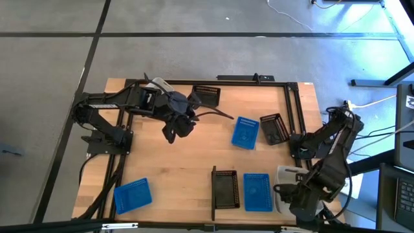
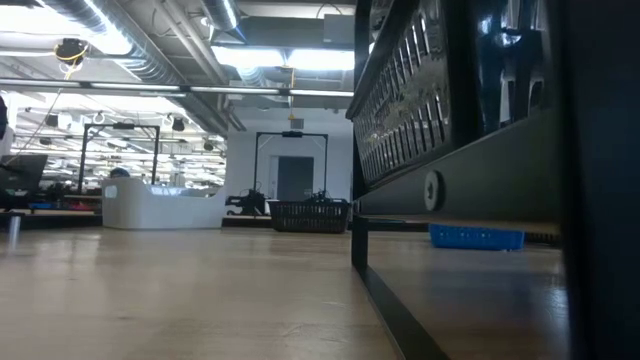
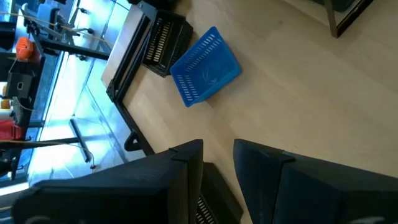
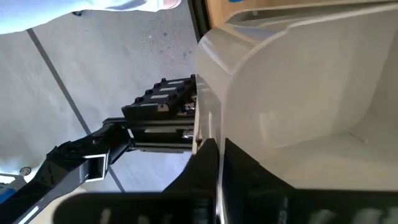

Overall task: Stack baskets on shelf by color
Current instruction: Stack the bottom gray bin on top of the gray bin on the shelf

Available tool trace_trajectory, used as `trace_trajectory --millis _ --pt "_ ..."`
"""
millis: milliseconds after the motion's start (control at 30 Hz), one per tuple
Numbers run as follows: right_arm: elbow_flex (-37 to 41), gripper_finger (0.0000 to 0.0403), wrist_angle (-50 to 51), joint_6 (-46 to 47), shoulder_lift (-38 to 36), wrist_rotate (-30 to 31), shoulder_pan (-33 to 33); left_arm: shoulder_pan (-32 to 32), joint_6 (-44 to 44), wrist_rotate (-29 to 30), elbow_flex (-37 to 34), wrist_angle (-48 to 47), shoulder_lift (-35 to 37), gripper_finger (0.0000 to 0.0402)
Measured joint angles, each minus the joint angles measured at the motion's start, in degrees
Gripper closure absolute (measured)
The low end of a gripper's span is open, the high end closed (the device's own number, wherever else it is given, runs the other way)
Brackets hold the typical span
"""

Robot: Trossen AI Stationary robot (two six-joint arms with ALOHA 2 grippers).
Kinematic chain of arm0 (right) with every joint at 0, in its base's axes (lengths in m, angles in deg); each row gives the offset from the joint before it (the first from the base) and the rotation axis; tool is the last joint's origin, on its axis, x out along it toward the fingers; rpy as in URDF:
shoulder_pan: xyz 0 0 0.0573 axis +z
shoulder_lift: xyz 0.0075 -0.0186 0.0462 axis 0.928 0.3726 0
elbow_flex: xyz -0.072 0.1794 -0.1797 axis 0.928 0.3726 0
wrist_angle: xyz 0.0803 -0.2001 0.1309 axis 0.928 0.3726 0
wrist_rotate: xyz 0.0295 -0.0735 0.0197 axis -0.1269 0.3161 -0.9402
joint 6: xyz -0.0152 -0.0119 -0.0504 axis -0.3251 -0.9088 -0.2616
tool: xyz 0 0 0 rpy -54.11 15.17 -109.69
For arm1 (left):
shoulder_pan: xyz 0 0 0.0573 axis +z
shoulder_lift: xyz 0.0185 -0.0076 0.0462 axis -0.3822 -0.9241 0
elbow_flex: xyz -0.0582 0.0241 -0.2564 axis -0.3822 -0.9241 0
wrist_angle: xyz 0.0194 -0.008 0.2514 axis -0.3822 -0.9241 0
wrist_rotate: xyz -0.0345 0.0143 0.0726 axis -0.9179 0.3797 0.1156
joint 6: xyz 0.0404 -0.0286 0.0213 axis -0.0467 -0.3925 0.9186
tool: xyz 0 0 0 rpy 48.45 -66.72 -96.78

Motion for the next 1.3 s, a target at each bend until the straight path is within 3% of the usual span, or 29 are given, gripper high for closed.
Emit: trace_trajectory --millis 267,900,1300 --pt "-8.6 0.0403 7.9 4.0 -0.1 4.6 -0.1 1.2 0.0 -0.1 0.0 0.0 0.0 0.0319" --pt "-8.8 0.0402 10.2 5.5 8.5 4.5 -1.1 1.4 0.0 -0.1 0.0 0.0 0.0 0.0319" --pt "-8.7 0.0333 10.2 3.3 9.8 4.2 -1.7 1.4 0.0 -0.1 0.0 0.0 0.0 0.0319"
